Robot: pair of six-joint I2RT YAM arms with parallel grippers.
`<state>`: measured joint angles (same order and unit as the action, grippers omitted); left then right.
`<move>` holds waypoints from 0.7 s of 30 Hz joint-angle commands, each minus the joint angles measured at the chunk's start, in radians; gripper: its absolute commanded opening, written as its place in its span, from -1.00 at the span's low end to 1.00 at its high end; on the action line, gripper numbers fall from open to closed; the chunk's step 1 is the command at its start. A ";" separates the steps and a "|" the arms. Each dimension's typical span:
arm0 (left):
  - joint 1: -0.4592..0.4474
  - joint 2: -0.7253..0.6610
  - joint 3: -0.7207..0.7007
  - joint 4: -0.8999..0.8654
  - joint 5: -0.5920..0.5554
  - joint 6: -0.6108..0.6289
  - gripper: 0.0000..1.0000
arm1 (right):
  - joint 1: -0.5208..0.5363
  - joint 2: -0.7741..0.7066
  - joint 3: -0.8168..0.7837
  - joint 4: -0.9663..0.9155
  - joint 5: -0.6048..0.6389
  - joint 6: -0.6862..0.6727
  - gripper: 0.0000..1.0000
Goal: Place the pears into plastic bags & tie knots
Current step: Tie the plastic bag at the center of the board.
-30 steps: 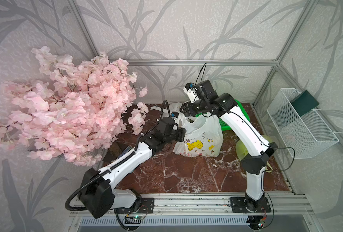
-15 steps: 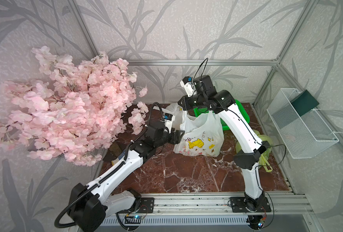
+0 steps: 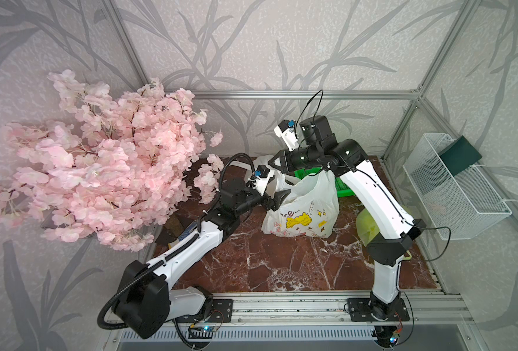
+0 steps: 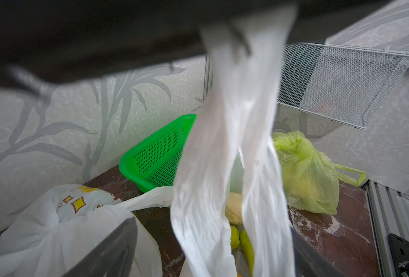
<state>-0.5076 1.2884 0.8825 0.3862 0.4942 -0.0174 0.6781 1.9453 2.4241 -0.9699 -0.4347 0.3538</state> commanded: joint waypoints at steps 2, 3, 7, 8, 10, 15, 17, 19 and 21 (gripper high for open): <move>0.005 0.049 0.045 0.214 0.105 -0.019 0.61 | -0.028 -0.053 -0.046 0.077 -0.105 0.063 -0.83; 0.007 0.064 0.046 0.246 0.120 -0.042 0.57 | -0.035 -0.055 -0.057 0.089 -0.116 0.072 -0.83; 0.007 0.098 0.046 0.326 0.169 -0.120 0.34 | -0.064 -0.067 -0.098 0.123 -0.145 0.098 -0.83; 0.006 0.106 0.048 0.334 0.180 -0.131 0.20 | -0.070 -0.072 -0.109 0.134 -0.151 0.103 -0.83; 0.006 0.117 0.056 0.325 0.197 -0.144 -0.19 | -0.080 -0.081 -0.130 0.151 -0.154 0.108 -0.80; 0.010 0.129 0.113 0.176 0.231 -0.107 -1.00 | -0.136 -0.131 -0.161 0.159 -0.148 0.094 -0.21; 0.011 0.126 0.139 0.075 0.198 -0.073 -1.00 | -0.181 -0.189 -0.216 0.176 -0.115 0.075 0.02; 0.013 0.122 0.152 0.003 0.149 -0.052 -1.00 | -0.236 -0.276 -0.329 0.221 -0.078 0.056 0.17; 0.025 0.114 0.160 -0.050 0.108 -0.065 -1.00 | -0.307 -0.379 -0.514 0.301 -0.014 0.035 0.30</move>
<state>-0.4965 1.4200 1.0115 0.4572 0.6544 -0.1081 0.4412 1.7050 2.0392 -0.7582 -0.5331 0.4282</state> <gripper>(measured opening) 0.048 0.634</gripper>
